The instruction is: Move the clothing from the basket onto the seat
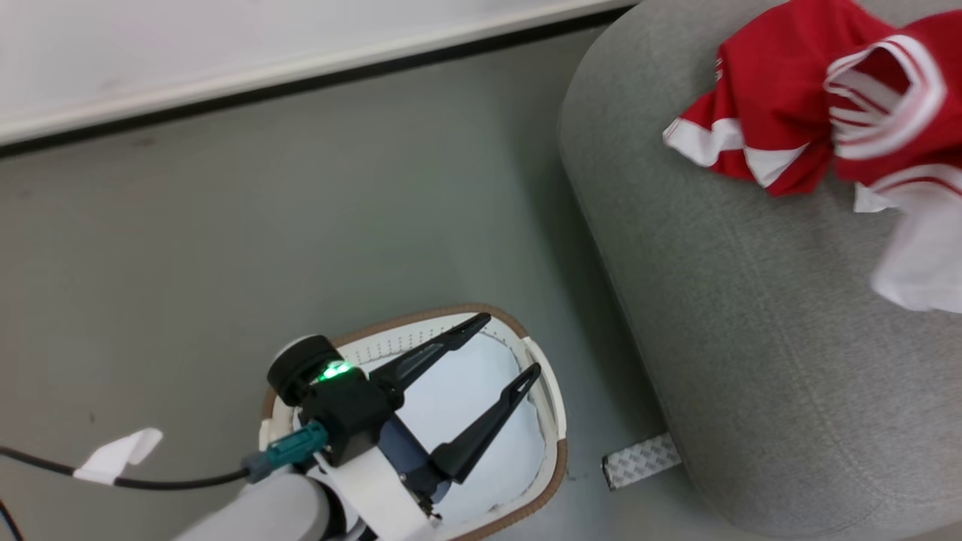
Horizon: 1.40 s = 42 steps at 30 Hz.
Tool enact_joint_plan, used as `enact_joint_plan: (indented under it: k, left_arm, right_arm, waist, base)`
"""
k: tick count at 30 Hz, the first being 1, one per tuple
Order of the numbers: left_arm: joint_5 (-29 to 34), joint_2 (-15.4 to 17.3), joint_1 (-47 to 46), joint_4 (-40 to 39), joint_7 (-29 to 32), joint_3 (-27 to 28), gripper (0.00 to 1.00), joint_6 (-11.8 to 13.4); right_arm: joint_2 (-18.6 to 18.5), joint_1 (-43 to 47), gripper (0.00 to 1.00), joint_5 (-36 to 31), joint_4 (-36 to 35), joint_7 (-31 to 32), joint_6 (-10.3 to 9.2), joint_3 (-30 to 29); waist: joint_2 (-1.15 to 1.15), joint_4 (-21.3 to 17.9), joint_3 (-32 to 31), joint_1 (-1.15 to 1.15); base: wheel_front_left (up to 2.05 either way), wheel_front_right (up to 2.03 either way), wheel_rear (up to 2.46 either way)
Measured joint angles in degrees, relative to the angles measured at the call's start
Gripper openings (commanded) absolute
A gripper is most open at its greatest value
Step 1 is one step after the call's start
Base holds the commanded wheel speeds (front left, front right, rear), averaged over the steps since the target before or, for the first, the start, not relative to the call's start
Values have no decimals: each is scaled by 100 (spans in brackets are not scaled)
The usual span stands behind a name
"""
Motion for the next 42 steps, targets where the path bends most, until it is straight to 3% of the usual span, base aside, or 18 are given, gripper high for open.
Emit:
enact_joint_plan:
  k: [6, 13, 15, 22, 23, 26, 27, 28, 34, 42]
  left_arm:
    - [58, 275, -79, -250, 87, 91, 100, 15]
    - [57, 482, -171, -438, 133, 214, 100, 16]
    - [57, 509, -186, -461, 132, 218, 100, 16]
    - [46, 566, -196, -461, 101, 279, 100, 44]
    - [43, 567, -198, -460, 88, 286, 100, 47]
    - [18, 570, -201, -446, 69, 321, 100, 70]
    - [2, 569, -201, -434, 65, 321, 100, 77]
    - [-4, 567, -201, -426, 52, 323, 100, 76]
    - [-78, 475, -172, -252, -30, 323, 100, 132]
    - [-332, 218, 163, 136, -216, 544, 100, 353]
  right_arm:
    - [-68, 10, 0, -412, 519, 201, 0, -587]
    - [168, 30, 0, -951, 1601, 567, 0, -453]
    - [96, 40, 0, -1235, 1894, 759, 0, -155]
    - [98, -31, 0, -1226, 2524, 1330, 0, 293]
    - [105, -56, 4, -1190, 2544, 1426, 0, 338]
    - [127, -96, 38, -1159, 2503, 1546, 0, 421]
    - [125, -96, 73, -1157, 2484, 1595, 0, 437]
    - [123, -96, 100, -1151, 2469, 1613, 0, 459]
    - [-176, -46, 100, -927, 2420, 1685, 0, 1016]
    - [-1076, 302, 100, 112, 2154, 2128, 0, 1973]
  waist:
    - [0, 104, 488, 0]
    - [0, 188, 1003, 0]
    - [0, 218, 1108, 0]
    - [0, 264, 1255, 0]
    - [0, 263, 1256, 0]
    - [0, 252, 1230, -1]
    - [0, 248, 1206, -1]
    - [0, 244, 1176, -1]
    - [0, 235, 836, -1]
    - [0, 282, -13, -1]
  base:
    - [0, 0, 0]
    - [0, 0, 0]
    - [0, 0, 0]
    - [0, 0, 0]
    - [0, 0, 0]
    - [0, 0, 0]
    - [0, 0, 0]
    - [0, 0, 0]
    - [0, 0, 0]
    - [0, 0, 0]
